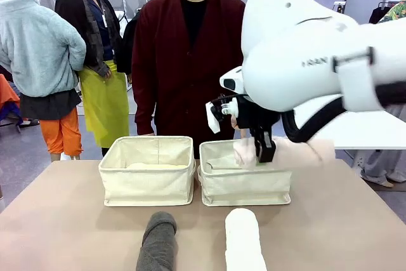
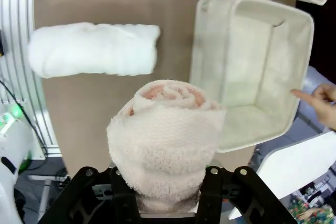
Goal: Divide the towels into two baskets.
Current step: Pick up one hotel-folded towel from the bottom of the table and place it in the Fabric basket indicated by the person.
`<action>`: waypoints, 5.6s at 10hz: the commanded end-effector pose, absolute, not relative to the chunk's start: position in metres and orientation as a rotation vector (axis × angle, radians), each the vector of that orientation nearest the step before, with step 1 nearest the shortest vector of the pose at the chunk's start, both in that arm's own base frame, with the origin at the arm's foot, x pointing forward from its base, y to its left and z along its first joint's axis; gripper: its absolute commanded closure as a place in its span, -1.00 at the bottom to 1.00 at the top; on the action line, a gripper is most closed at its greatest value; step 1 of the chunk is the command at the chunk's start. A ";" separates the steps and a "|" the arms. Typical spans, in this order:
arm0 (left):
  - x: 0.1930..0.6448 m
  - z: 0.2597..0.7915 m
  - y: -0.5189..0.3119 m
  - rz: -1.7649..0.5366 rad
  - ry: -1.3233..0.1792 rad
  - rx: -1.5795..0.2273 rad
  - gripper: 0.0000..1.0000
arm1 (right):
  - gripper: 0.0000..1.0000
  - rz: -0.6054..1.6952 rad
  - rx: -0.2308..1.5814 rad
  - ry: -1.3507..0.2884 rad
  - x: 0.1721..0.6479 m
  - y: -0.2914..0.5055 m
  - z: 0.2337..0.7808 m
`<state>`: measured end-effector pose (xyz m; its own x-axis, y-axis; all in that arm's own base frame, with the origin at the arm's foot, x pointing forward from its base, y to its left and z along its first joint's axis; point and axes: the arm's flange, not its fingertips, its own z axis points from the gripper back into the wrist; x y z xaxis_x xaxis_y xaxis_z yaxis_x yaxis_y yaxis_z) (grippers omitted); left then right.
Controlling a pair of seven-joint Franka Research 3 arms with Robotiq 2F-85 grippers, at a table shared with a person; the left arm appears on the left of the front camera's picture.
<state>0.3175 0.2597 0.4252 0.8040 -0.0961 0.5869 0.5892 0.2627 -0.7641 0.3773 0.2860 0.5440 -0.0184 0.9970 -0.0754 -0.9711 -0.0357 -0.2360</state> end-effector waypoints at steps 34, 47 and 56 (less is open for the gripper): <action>0.309 0.427 0.258 -0.496 -0.476 -1.229 -1.00 | -1.00 1.599 -0.042 0.009 0.618 0.325 0.431; 0.309 0.427 0.258 -0.496 -0.476 -1.229 -1.00 | -1.00 1.433 0.155 -0.104 0.517 0.241 0.507; 0.309 0.427 0.258 -0.496 -0.476 -1.229 -1.00 | -1.00 0.748 0.891 -0.445 0.427 -0.060 0.536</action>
